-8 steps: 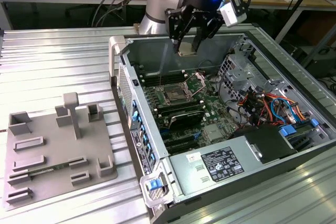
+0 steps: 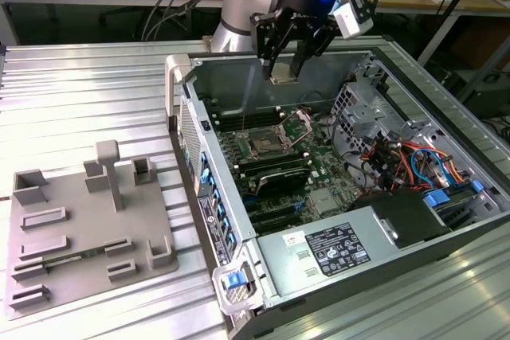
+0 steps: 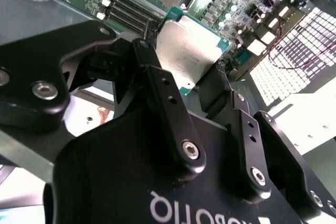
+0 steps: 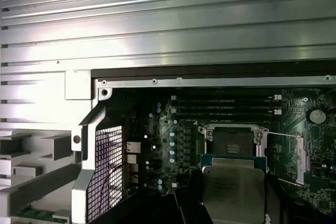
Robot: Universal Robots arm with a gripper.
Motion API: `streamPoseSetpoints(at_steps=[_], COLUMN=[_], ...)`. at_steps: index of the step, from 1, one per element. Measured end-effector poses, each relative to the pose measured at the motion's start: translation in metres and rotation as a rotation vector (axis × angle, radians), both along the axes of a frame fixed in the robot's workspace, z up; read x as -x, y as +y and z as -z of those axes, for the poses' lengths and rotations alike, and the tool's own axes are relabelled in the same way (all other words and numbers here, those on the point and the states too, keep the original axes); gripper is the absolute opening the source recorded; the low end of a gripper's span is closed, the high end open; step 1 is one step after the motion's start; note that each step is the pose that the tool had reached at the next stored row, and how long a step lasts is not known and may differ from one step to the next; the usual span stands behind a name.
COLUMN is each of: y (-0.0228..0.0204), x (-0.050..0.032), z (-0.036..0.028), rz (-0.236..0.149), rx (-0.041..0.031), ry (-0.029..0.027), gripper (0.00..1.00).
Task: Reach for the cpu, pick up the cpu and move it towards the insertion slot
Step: 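Pick up the cpu and move it towards the insertion slot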
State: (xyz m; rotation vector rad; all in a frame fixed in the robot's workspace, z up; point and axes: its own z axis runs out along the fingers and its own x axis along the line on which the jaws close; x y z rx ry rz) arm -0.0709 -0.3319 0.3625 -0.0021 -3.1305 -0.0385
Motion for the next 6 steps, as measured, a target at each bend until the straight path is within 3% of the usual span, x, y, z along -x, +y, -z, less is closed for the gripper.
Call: streamPoseSetpoints(at_steps=[6], y=[0.0], x=[-0.0001], z=[0.0006], rz=[0.0], rx=[-0.0001], ry=[-0.0001], gripper=[0.55])
